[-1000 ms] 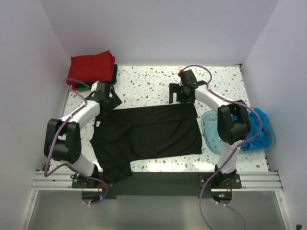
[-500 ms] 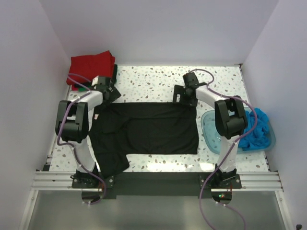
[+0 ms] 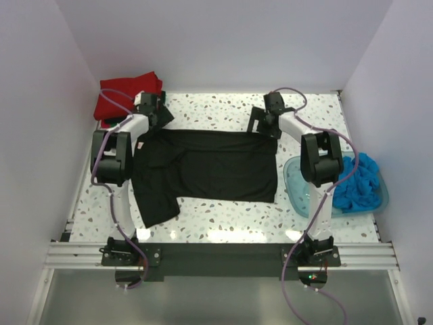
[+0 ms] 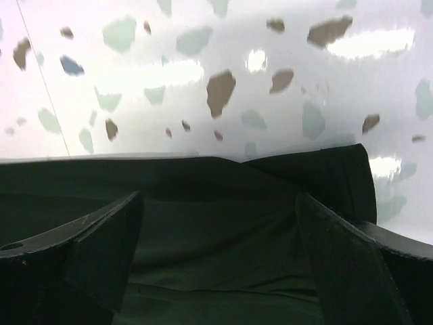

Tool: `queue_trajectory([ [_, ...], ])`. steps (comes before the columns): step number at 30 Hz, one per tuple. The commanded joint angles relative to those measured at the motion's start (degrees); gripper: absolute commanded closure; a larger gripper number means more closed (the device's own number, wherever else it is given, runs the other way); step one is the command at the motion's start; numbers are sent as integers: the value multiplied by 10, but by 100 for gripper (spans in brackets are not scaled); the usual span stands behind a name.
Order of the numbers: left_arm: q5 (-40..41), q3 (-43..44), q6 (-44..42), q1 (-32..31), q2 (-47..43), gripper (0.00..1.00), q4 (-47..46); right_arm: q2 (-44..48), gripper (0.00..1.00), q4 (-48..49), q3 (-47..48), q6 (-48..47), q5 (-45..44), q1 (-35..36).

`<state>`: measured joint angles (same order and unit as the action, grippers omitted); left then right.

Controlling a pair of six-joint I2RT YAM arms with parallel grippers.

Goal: Fold and stack the t-shirts
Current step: Fold the tshirt

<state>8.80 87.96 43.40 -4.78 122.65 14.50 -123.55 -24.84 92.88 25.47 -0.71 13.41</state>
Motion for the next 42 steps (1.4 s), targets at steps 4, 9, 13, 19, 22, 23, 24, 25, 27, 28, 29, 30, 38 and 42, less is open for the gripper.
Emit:
queue_trajectory([
  [4,-27,26,-3,9,55,0,32,-66,1,-21,71,-9,-36,-20],
  [9,-23,33,-15,8,15,0,38,-43,2,-21,79,-27,-16,-20],
  [13,-16,41,-26,7,-39,0,76,8,1,-19,66,-54,31,-19],
  [19,-35,-7,-50,-1,-166,0,100,114,1,-30,26,-81,30,-7],
  [22,-27,-22,-57,-10,-220,0,148,167,2,-54,-2,-90,24,5],
  [23,-27,-31,-58,-12,-237,0,161,182,1,-57,-16,-92,19,9],
  [24,-24,-64,-57,-15,-275,0,177,201,1,-57,-50,-92,17,19],
  [25,-24,-86,-57,-19,-297,0,184,236,1,-55,-69,-89,11,23],
  [27,-17,-175,-50,-26,-385,0,191,278,1,-44,-133,-81,9,42],
  [28,-12,-210,-50,-41,-418,0,188,318,1,-44,-156,-75,-2,50],
  [29,1,-245,-43,-53,-452,0,198,338,1,-40,-179,-72,-10,70],
  [30,27,-308,-21,-64,-516,0,213,356,1,-36,-226,-68,-19,79],
  [38,12,-536,90,-91,-723,0,330,505,1,-19,-379,5,-33,108],
  [42,17,-565,120,-99,-715,0,311,538,1,-33,-405,27,-60,108],
])
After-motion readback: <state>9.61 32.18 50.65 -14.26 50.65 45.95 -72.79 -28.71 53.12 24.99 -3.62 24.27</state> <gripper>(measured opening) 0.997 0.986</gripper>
